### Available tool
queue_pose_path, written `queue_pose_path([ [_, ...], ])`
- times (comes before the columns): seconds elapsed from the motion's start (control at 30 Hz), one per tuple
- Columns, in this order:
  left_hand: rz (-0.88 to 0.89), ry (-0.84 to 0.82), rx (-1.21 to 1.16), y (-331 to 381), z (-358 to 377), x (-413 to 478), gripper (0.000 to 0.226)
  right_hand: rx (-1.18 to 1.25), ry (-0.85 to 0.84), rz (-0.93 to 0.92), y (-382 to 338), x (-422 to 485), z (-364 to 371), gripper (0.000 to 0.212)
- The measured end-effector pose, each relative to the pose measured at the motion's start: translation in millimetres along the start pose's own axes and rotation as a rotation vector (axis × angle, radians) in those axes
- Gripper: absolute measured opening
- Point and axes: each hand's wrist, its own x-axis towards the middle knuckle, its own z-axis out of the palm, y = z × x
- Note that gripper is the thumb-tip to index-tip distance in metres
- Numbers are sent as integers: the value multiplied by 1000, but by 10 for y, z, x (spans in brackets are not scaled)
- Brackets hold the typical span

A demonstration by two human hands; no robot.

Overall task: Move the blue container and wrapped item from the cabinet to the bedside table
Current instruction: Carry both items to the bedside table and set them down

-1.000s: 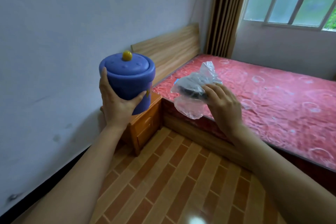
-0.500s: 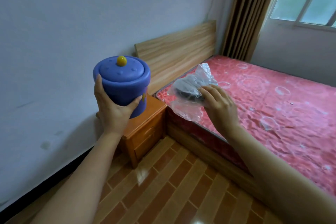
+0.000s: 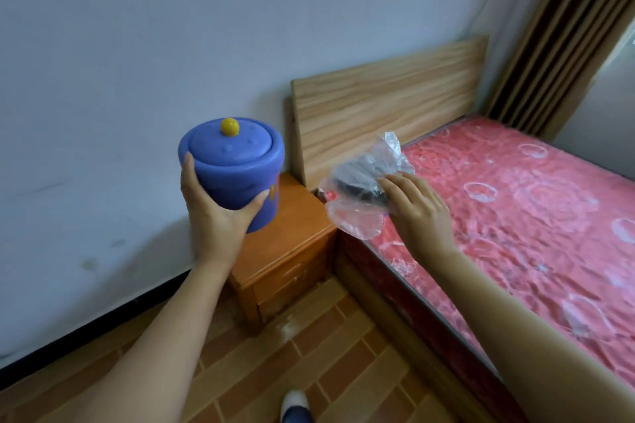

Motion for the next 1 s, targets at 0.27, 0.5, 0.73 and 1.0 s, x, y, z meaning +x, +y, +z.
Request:
queue_pose_path([
  [0.27,-48,66,17,-611,695,759,111,82,-29,-18,455,546,1162,24],
  [0.5,-60,79,63,-1008,1198,1195,109,118,-68,-27,797,888,1958,26],
  [0.73,-87,139,150,-1238,1618,1396,109,218,-97,-97,1192,1140,2612,26],
  [1.0,-150,293,246,-1361,2061,1438,106,377,-152,-210,1643,1316,3213,25],
])
